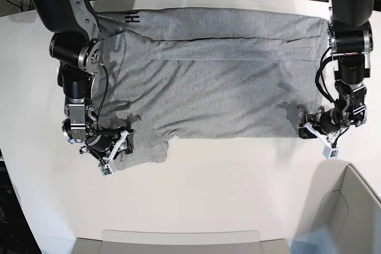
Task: Fold the T-shirt properly
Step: 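Move the left gripper to the hem corner and grasp it, then fold the hem edge up over the folded shoulder with both grippers, then lower the folded hem onto the shirt and release with the left gripper, then regrasp the shirt end with the left gripper and pull it straight, then lift the shirt end with the left gripper and fold it toward the right gripper, then press the folded end down with the left gripper and withdraw the right gripper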
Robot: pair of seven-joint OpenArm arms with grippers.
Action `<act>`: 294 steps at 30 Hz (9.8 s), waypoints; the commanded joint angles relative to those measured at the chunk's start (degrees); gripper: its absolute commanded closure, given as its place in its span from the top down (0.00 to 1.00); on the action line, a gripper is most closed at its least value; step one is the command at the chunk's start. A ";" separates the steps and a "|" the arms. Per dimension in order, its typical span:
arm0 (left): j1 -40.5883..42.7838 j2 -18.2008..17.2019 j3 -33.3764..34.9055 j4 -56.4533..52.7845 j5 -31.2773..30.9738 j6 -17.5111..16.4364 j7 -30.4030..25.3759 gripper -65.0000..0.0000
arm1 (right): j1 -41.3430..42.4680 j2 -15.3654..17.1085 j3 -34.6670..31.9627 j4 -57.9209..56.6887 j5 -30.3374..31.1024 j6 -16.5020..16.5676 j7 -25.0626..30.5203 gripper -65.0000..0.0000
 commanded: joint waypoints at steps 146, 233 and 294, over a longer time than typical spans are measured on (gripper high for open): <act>49.45 10.37 -40.19 68.60 0.74 -3.77 40.43 0.58 | -62.36 -9.65 3.90 95.17 17.46 10.90 -32.95 0.38; 49.10 18.19 -24.99 92.87 0.56 -3.77 47.16 0.00 | -57.79 -13.08 4.34 98.07 26.86 10.90 -32.95 0.38; 45.41 25.23 -13.03 93.31 0.48 4.98 45.53 0.00 | -56.91 -12.99 4.34 95.96 26.86 10.90 -32.95 0.38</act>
